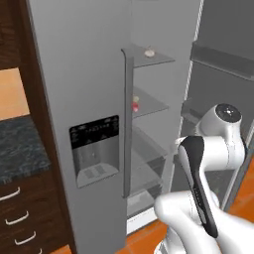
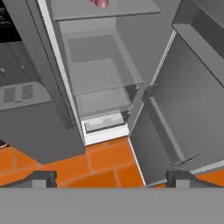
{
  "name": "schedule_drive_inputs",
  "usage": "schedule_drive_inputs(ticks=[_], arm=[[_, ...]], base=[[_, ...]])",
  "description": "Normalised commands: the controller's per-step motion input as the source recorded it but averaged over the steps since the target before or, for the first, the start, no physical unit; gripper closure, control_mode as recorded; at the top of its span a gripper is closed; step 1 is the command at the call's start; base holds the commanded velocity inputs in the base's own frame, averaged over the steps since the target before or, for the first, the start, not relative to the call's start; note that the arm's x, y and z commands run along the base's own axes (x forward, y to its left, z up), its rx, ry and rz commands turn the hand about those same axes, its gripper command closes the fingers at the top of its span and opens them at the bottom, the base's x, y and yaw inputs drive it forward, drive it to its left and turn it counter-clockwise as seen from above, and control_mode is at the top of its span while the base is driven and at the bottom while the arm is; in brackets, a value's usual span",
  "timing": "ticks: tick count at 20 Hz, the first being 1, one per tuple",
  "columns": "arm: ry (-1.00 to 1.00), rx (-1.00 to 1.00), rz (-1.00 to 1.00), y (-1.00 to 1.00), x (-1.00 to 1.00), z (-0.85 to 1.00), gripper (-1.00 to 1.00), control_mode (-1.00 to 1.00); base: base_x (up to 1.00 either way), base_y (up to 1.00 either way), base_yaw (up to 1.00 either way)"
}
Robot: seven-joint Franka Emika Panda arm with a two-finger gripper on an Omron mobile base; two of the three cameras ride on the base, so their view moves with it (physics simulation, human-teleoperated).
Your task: Place one garlic and one steak in each tupperware on the nearby counter, to pack two identical lunches.
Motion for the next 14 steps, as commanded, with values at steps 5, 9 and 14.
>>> schedule_drive_inputs(ticks=[5,9,14], arm=[[0.00,0.00,0.00,0.00,0.00,0.00,-1.00,1.00],[0.00,0.00,0.00,0.00,0.00,0.00,-1.00,1.00],[0.00,0.00,0.00,0.00,0.00,0.00,-1.00,1.00]], base=[[0.74,-0.14,0.25],[0.73,-0.26,0.21],[0.32,-0.64,0.18]])
